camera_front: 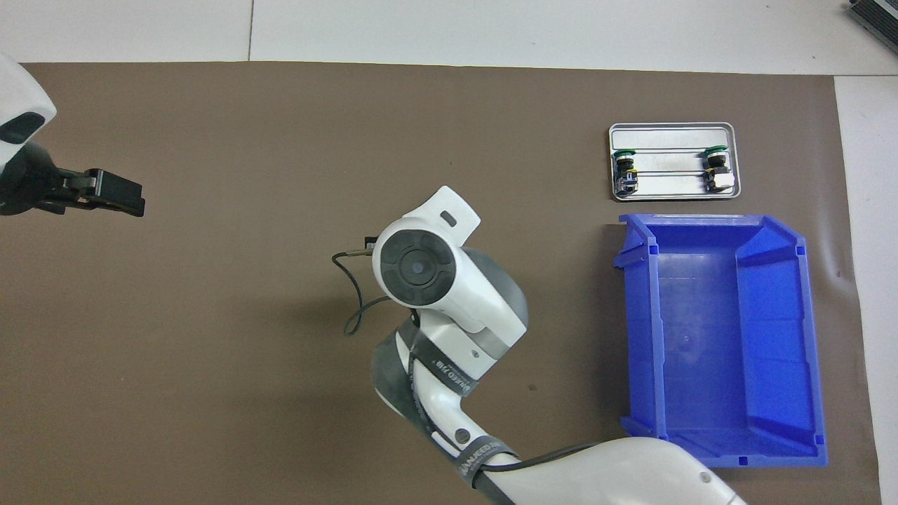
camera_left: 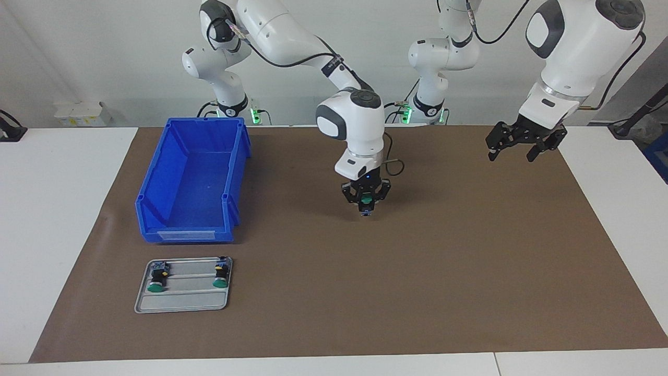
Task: Place and press button with both arms
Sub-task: 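Lift the button and carry it toward the blue bin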
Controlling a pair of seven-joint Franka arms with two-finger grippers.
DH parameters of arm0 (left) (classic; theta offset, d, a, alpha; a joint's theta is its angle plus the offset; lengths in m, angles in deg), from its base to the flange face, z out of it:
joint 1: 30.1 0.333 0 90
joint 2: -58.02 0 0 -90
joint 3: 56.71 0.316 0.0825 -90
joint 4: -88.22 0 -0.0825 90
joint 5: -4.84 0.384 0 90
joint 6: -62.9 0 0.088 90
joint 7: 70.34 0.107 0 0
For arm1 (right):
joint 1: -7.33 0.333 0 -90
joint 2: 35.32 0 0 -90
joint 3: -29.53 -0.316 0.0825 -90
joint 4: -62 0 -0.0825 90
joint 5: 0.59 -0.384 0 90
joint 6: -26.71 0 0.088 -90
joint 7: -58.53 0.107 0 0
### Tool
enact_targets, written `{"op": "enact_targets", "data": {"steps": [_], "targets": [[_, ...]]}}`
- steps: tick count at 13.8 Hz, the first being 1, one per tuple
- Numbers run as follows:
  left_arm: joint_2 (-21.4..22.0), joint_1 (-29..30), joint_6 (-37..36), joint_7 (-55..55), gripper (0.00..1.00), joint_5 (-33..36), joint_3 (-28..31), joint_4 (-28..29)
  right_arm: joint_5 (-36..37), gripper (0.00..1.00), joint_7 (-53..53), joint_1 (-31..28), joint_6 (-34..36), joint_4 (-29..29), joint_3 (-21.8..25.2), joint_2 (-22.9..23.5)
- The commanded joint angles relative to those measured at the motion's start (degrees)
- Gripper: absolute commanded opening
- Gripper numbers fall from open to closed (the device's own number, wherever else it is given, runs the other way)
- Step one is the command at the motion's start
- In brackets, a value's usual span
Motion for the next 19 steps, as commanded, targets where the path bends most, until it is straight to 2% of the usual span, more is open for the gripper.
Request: {"op": "enact_targets", "data": {"steps": [1,3,6,8,11,15,17,19], "targets": [[2.33,-1.51,-1.84,-0.41,1.00,1.03,0.94,-0.48,0.18,0.00,2.91,-5.90,0.20,-7.69,-0.65,-8.35],[2.52,-1.42,-1.84,-0.50,1.00,1.03,0.85,0.31,0.18,0.00,3.27,-8.63,0.37,-10.50,-0.57,-11.96],[2.52,-1.42,-1.84,-0.32,1.00,1.11,0.93,0.05,0.18,0.00,2.30,-13.37,3.78,-11.21,-0.57,-15.83],[2.52,-1.34,-1.84,-0.32,1.00,1.20,1.11,-0.39,0.18,0.00,1.78,-16.97,6.70,-13.57,-0.57,-19.34],[2.69,-1.25,-1.49,-0.23,1.00,1.29,0.94,-0.21,0.09,0.00,-1.29,-22.43,6.88,-18.23,-0.57,-24.36],[3.92,-0.99,-1.92,-0.23,1.00,1.20,0.93,1.01,-3.59,0.00,-15.84,-30.06,6.88,-23.68,-0.48,-27.26],[4.36,-0.63,-1.93,-0.23,1.00,1.20,0.93,1.81,-7.36,0.00,-27.44,-33.85,6.79,-25.53,-0.39,-27.53],[4.45,0.15,-1.93,-0.23,1.00,1.20,0.94,1.90,-7.82,0.00,-34.67,-36.93,6.01,-27.29,-0.48,-26.92]]}}
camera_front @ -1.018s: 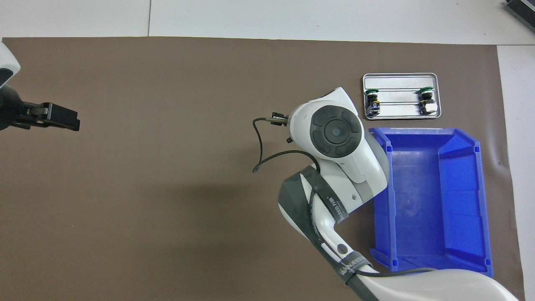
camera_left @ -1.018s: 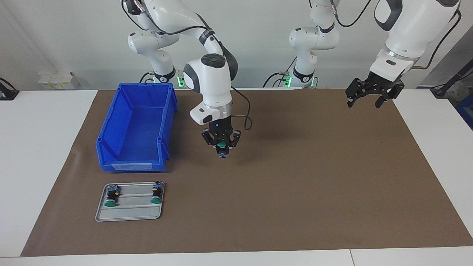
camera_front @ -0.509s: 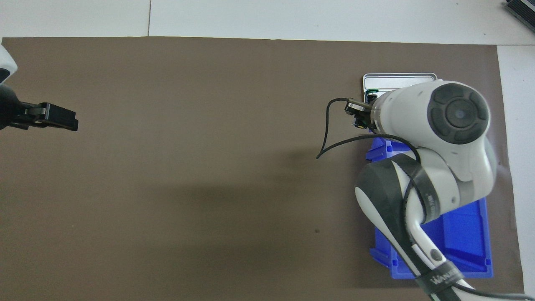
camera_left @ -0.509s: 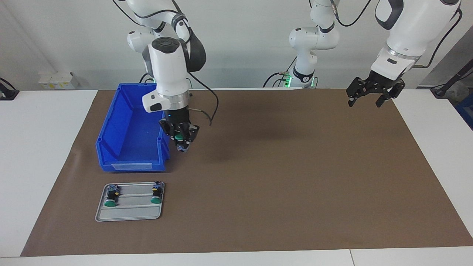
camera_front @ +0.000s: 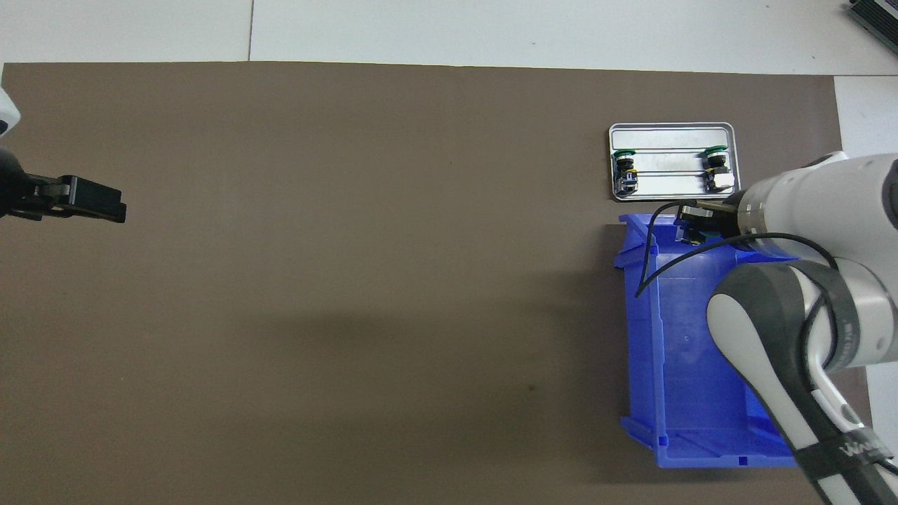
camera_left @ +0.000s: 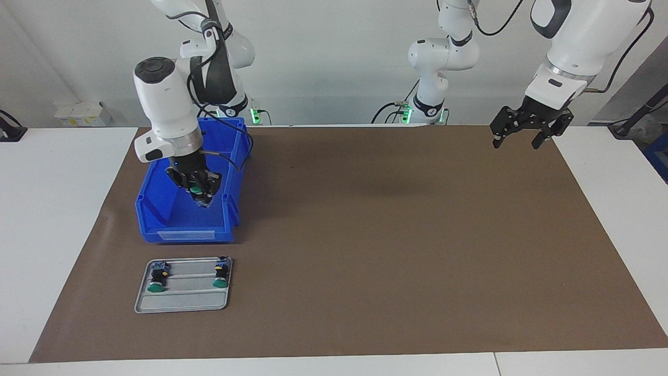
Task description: Place and press button with both arms
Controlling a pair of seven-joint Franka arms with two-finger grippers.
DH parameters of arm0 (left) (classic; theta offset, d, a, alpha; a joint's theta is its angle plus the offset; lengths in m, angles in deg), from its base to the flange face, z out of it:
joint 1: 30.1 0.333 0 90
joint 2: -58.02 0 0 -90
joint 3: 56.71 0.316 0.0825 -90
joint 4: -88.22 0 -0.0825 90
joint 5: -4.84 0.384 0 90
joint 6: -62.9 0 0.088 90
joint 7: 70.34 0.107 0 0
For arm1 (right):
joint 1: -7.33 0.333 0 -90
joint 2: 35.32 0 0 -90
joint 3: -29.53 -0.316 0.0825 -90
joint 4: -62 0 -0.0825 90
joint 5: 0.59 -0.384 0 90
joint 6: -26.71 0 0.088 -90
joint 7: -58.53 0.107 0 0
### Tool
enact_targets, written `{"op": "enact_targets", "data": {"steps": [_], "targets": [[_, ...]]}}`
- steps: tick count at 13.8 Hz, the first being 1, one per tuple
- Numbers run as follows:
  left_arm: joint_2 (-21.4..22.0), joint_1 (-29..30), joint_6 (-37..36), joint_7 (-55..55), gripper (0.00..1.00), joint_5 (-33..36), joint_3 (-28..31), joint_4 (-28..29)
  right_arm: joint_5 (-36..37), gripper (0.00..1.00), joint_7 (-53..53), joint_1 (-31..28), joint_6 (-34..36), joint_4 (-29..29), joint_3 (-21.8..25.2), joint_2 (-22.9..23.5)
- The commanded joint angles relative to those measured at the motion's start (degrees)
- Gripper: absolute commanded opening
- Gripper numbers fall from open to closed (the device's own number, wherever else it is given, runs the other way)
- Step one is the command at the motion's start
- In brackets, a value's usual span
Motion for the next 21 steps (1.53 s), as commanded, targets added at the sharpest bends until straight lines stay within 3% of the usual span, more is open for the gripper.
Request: {"op": "enact_targets", "data": {"steps": [1,11,20,21], "targets": [[1.73,0.38,-0.51,-0.28,1.00,1.18,0.30,1.76,-1.51,0.00,-8.03,-3.47,-2.07,-3.66,-0.77,-0.34],[1.73,0.39,-0.51,-0.28,1.00,1.18,0.30,1.76,-1.51,0.00,-14.55,-5.76,-15.59,-4.63,-0.68,10.56],[1.73,0.38,-0.51,-0.28,1.00,1.18,0.30,1.76,-1.51,0.00,-15.78,-5.67,-15.70,-4.81,-0.77,12.06],[1.73,0.39,-0.51,-0.28,1.00,1.18,0.30,1.76,-1.51,0.27,-15.87,-5.67,-15.52,-4.81,-0.77,11.97]]}}
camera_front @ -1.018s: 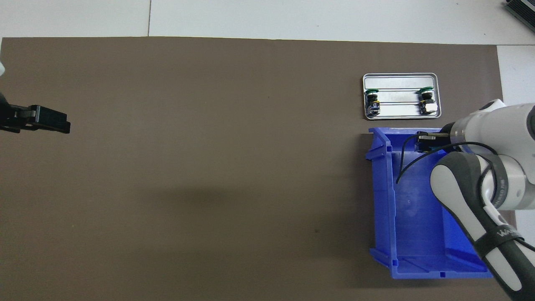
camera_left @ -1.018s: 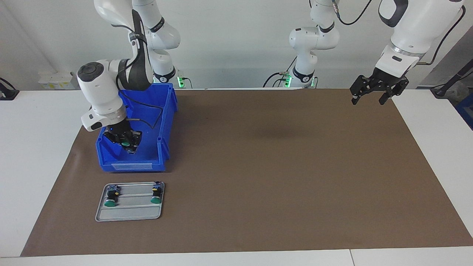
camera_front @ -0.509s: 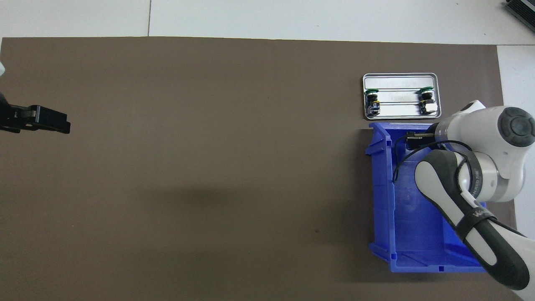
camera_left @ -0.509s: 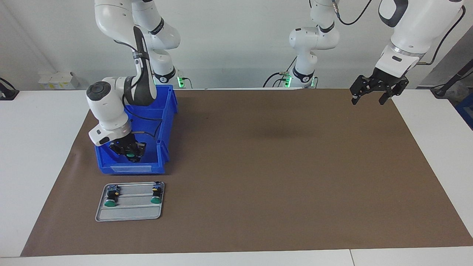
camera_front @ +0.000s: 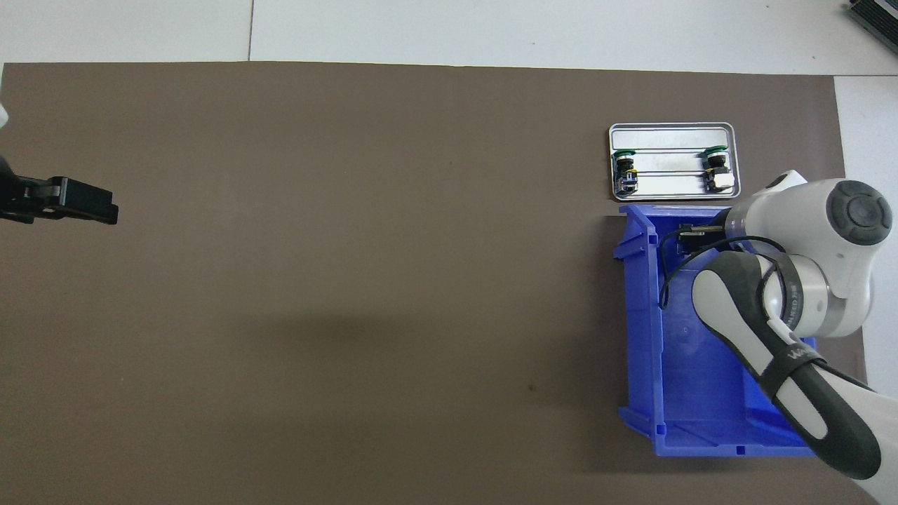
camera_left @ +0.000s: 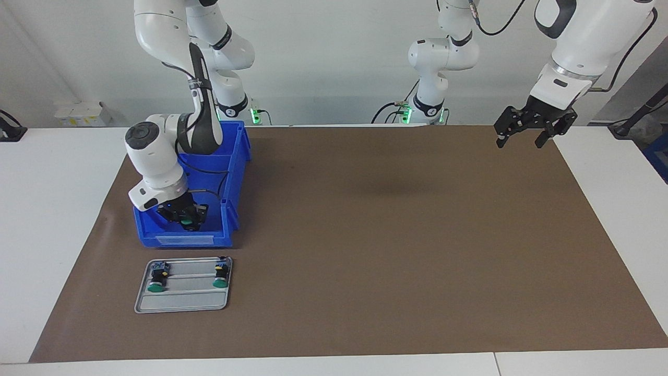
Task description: Place and press button with both arms
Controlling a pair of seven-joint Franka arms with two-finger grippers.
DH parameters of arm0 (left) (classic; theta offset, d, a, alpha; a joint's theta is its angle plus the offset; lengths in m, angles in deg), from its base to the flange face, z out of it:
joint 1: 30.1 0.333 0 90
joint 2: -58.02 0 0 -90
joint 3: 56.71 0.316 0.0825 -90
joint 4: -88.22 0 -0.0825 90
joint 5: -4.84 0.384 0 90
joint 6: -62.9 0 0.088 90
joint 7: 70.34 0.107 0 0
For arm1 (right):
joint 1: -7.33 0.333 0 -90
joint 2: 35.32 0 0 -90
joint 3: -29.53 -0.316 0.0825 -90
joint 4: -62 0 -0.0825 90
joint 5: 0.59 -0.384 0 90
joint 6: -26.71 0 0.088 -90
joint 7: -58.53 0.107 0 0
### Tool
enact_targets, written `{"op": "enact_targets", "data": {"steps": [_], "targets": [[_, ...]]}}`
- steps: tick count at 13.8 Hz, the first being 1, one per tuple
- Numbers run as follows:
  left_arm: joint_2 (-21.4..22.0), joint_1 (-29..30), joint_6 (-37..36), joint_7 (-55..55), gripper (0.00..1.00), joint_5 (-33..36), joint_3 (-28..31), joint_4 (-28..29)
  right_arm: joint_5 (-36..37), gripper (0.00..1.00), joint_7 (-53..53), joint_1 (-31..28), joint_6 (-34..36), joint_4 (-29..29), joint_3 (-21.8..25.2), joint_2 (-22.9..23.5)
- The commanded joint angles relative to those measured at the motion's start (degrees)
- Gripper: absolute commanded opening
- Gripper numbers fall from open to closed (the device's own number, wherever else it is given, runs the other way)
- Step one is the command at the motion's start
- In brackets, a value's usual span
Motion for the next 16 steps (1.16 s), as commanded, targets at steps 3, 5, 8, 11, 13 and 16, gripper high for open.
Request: {"op": "enact_targets", "data": {"steps": [3,5,8,11,13,16], "targets": [[1.65,0.05,-0.32,-0.28,1.00,1.16,-0.12,1.62,-0.97,0.71,-2.00,-0.90,-0.81,0.31,-0.76,-0.16],[1.65,0.13,-0.32,-0.28,1.00,1.16,-0.12,1.62,-0.97,0.79,-1.65,-0.64,-0.02,0.40,-0.84,-1.30],[1.65,0.05,-0.32,-0.28,1.00,1.16,-0.12,1.62,-0.97,0.86,-1.47,-0.64,3.93,0.92,-0.84,-4.72],[1.65,0.13,-0.32,-0.28,1.00,1.16,-0.12,1.62,-2.54,0.91,1.42,-0.20,9.28,2.50,-0.84,-9.38],[1.65,0.13,-0.32,-0.28,1.00,1.16,-0.12,1.62,-2.72,0.95,2.40,-0.11,17.25,6.53,-0.84,-12.11],[1.65,0.13,-0.32,-0.28,1.00,1.16,-0.12,1.62,-3.95,0.97,3.10,-0.02,29.57,15.84,-0.93,-12.56]]}}
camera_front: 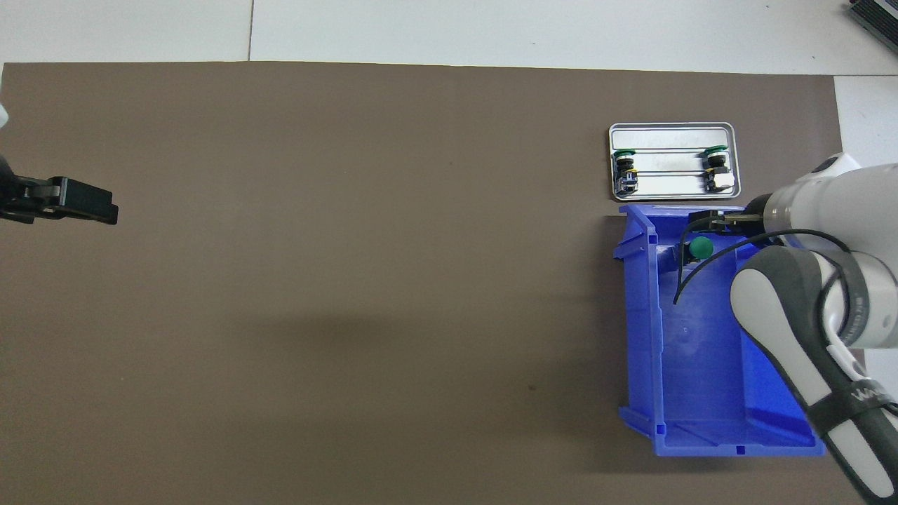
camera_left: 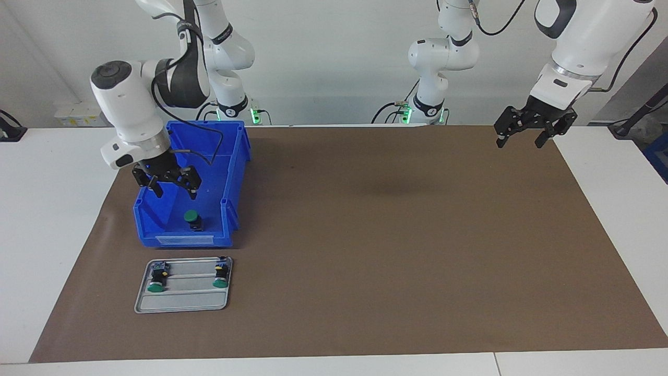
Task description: Place and press button with both arms
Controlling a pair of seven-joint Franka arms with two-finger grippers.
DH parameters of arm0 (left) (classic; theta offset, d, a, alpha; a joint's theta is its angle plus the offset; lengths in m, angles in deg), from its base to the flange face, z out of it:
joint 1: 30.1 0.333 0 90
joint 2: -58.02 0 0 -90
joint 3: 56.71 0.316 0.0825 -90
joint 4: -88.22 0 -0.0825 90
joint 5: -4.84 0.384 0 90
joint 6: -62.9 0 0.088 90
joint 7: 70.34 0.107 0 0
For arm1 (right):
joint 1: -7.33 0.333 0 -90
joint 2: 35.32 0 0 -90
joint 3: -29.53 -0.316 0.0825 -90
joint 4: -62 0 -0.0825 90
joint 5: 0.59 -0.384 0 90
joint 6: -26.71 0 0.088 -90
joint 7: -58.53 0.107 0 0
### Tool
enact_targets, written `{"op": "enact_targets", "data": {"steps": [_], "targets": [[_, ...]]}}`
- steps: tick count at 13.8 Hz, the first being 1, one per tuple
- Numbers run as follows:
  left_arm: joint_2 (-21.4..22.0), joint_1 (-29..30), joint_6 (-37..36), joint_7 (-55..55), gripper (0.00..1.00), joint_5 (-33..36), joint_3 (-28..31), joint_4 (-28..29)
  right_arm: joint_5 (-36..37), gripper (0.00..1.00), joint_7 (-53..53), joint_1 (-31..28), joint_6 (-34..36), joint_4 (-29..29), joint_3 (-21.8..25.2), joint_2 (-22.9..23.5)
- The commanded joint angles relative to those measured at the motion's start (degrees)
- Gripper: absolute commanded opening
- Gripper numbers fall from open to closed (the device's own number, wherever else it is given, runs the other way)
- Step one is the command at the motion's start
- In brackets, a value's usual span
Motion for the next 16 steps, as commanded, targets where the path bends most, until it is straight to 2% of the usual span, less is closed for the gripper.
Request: {"op": "enact_targets", "data": {"steps": [1,4,7,8,16], "targets": [[1.65,0.13,-0.27,-0.28,1.00,1.16,-0.12,1.62,-1.46,0.97,1.18,-0.31,9.15,8.37,-0.61,0.63],[1.65,0.13,-0.27,-0.28,1.00,1.16,-0.12,1.62,-1.37,0.97,1.35,-0.31,16.80,16.28,-0.61,1.77],[1.65,0.13,-0.27,-0.28,1.00,1.16,-0.12,1.62,-0.58,0.97,1.35,-0.48,24.97,26.12,-0.53,4.93],[1.65,0.13,-0.27,-0.28,1.00,1.16,-0.12,1.62,-0.50,0.98,1.44,-0.31,26.13,27.02,-0.53,4.93],[1.65,0.13,-0.27,-0.28,1.00,1.16,-0.12,1.62,-0.58,0.99,3.63,1.62,26.23,21.06,-0.70,1.69]]}}
